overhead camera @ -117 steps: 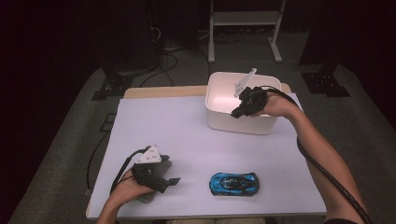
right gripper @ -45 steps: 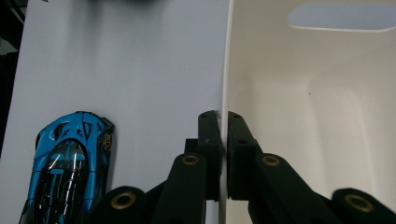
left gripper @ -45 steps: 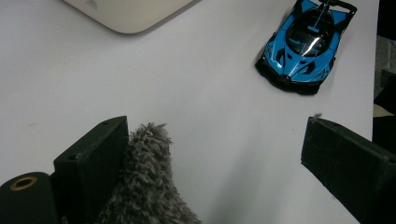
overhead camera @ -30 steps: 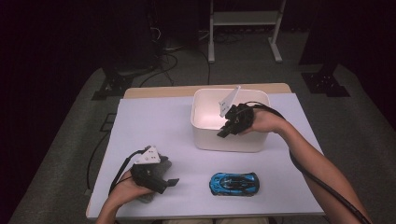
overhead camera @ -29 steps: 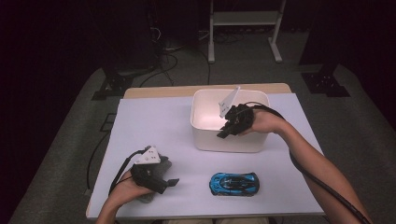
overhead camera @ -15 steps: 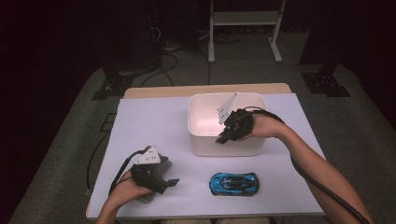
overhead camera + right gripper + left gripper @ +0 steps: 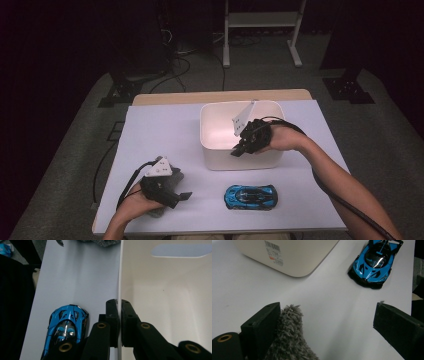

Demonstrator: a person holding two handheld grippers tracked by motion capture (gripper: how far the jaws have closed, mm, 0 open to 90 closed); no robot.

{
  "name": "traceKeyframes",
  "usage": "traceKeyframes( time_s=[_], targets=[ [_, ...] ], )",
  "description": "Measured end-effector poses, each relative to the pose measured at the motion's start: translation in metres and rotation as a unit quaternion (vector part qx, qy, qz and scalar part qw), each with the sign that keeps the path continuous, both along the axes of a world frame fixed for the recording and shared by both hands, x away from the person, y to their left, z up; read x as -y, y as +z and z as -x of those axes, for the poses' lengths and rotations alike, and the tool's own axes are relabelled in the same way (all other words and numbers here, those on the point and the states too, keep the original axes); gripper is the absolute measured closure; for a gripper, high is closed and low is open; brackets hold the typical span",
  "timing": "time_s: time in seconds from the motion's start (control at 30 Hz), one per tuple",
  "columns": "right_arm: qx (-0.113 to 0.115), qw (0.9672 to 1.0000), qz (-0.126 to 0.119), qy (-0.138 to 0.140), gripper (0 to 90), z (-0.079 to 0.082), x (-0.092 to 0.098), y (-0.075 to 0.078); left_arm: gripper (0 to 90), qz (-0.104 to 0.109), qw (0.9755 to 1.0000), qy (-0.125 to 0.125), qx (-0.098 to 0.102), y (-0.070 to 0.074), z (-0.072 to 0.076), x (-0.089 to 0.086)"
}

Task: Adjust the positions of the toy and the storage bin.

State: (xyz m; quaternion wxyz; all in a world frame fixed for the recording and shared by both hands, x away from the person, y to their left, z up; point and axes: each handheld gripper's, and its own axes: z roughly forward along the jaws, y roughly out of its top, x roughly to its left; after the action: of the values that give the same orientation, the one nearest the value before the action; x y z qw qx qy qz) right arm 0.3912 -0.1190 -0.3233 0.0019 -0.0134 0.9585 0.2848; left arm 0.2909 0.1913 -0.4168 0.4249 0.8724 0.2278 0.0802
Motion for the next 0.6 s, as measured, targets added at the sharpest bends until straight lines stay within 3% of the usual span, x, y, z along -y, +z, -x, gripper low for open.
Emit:
traceKeyframes(
  time_s=[0.27,0.6],
  targets=[
    [0.006,0.9999,-0.014,-0.008,67.1,0.006,0.002,0.013,7.6,0.004,1.0,0.005,0.002,-0.001,0.0,-0.001],
    [0.009,0.9987,-0.049,-0.016,49.0,0.028,0.018,0.036,7.6,0.001,1.0,0.007,0.0,-0.003,0.001,-0.001]
  ],
)
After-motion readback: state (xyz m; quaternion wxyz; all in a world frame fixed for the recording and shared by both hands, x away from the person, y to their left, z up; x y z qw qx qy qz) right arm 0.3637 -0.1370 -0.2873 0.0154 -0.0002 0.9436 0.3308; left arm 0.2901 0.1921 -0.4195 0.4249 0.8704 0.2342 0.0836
